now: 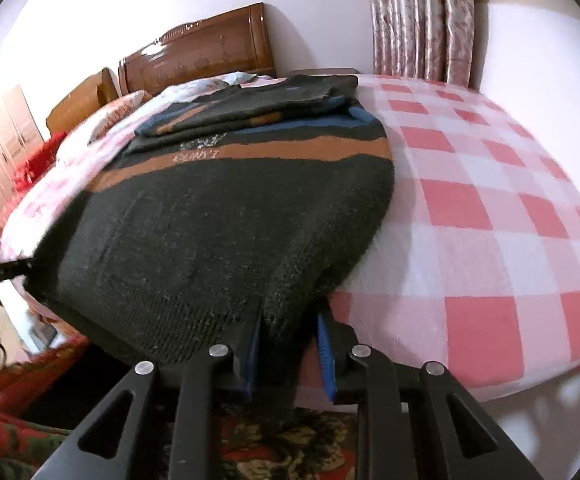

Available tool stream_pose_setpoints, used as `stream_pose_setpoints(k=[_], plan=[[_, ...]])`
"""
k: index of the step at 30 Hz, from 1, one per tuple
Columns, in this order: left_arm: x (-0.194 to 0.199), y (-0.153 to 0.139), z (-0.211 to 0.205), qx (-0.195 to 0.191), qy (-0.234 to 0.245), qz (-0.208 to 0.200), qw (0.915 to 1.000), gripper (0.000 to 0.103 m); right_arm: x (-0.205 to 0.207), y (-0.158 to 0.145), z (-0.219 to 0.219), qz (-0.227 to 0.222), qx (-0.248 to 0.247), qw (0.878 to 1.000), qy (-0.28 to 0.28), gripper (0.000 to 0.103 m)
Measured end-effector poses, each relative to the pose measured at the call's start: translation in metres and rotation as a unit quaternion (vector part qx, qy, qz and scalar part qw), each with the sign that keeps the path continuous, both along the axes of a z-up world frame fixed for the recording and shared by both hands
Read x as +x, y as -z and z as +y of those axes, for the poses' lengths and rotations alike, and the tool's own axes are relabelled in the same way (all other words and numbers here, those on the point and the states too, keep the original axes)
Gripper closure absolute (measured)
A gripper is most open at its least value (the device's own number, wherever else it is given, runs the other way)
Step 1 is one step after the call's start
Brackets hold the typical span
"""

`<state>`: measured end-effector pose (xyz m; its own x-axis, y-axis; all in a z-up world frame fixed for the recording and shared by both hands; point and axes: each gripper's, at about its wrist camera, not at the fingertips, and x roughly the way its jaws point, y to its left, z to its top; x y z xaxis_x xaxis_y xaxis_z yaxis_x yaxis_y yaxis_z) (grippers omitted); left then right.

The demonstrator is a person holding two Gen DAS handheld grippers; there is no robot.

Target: Fold small clothes

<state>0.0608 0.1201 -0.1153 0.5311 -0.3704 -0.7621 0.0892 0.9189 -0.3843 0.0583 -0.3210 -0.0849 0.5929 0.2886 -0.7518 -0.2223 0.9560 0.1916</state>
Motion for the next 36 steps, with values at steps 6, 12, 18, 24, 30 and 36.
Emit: stream_pose_setpoints(k=[6,12,18,24,30,36], plan=[[0.003,0.002,0.006,-0.049,-0.013,-0.004,0.9987,0.081,-0.002,0.0,0.013,-0.007,0.011,0.999,-0.03,0.0],[0.008,0.009,0.018,-0.129,0.02,0.003,0.9914,0.089,0.002,0.003,0.004,-0.008,0.031,0.999,-0.029,0.0],[-0.04,-0.021,0.056,-0.223,0.054,-0.031,0.9728,0.09,-0.028,-0.023,-0.028,0.0,0.141,0.987,-0.082,0.0],[-0.08,-0.044,0.074,-0.271,0.06,-0.055,0.9591,0.089,-0.071,-0.064,-0.032,-0.027,0.198,0.97,-0.137,0.0],[0.024,-0.092,0.057,-0.258,0.067,-0.112,0.9574,0.088,0.028,-0.114,-0.013,-0.094,0.188,0.973,-0.097,0.0],[0.18,-0.054,0.022,-0.152,-0.01,0.003,0.9883,0.08,0.172,-0.068,0.0,-0.017,0.123,0.992,0.038,0.0]])
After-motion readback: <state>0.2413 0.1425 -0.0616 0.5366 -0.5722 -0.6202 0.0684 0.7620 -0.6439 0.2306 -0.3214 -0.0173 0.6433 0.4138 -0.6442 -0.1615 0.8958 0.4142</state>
